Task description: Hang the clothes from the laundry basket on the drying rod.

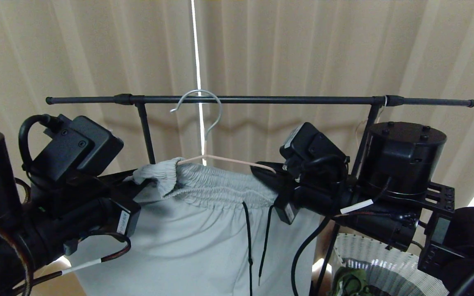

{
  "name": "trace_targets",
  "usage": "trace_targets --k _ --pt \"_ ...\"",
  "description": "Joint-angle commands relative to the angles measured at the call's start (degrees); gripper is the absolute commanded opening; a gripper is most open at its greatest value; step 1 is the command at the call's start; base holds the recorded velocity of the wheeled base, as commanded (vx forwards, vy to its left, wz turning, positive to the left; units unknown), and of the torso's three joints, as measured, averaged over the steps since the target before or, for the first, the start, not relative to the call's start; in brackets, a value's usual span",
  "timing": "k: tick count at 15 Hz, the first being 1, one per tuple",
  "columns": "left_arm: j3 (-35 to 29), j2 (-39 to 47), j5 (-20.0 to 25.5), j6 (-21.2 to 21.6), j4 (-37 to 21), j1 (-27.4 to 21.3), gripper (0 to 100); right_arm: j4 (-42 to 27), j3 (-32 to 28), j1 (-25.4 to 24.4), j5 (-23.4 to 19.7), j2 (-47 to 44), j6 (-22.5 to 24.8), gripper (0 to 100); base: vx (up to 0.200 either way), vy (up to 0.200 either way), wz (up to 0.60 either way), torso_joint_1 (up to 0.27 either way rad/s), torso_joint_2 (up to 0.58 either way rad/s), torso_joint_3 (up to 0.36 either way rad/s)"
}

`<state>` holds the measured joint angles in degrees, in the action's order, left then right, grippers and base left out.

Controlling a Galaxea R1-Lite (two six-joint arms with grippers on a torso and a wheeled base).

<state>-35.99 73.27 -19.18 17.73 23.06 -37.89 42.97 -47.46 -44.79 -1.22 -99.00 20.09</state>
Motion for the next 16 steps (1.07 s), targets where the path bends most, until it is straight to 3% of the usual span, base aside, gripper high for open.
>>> trace_targets --k 1,4,10,13,16 --pt "0.4 -0.9 0.5 -0.1 0.1 -0.3 100 0.0 0.3 0.1 0.0 0.7 -0.1 0 0.0 0.0 0.0 0.0 0.0 0.0" --pt "1.4 -3.8 4.1 0.0 -0.1 -0.3 100 0.0 1.4 1.5 0.3 2.4 -0.1 0 0.0 0.0 0.0 0.0 0.0 0.0" --pt "9.1 -12.8 4.5 0.2 -0.4 1.1 100 0.1 6.4 8.9 0.9 9.6 -0.1 0 0.0 0.0 0.0 0.0 0.0 0.0" --pt "12.3 -13.1 4.8 -0.1 -0.3 2.7 100 0.0 7.0 11.8 0.6 12.3 -0.3 0 0.0 0.0 0.0 0.0 0.0 0.0" --pt "15.0 -10.8 11.6 -0.1 -0.1 5.3 100 0.1 6.9 13.1 0.2 14.3 -0.8 0 0.0 0.0 0.0 0.0 0.0 0.0"
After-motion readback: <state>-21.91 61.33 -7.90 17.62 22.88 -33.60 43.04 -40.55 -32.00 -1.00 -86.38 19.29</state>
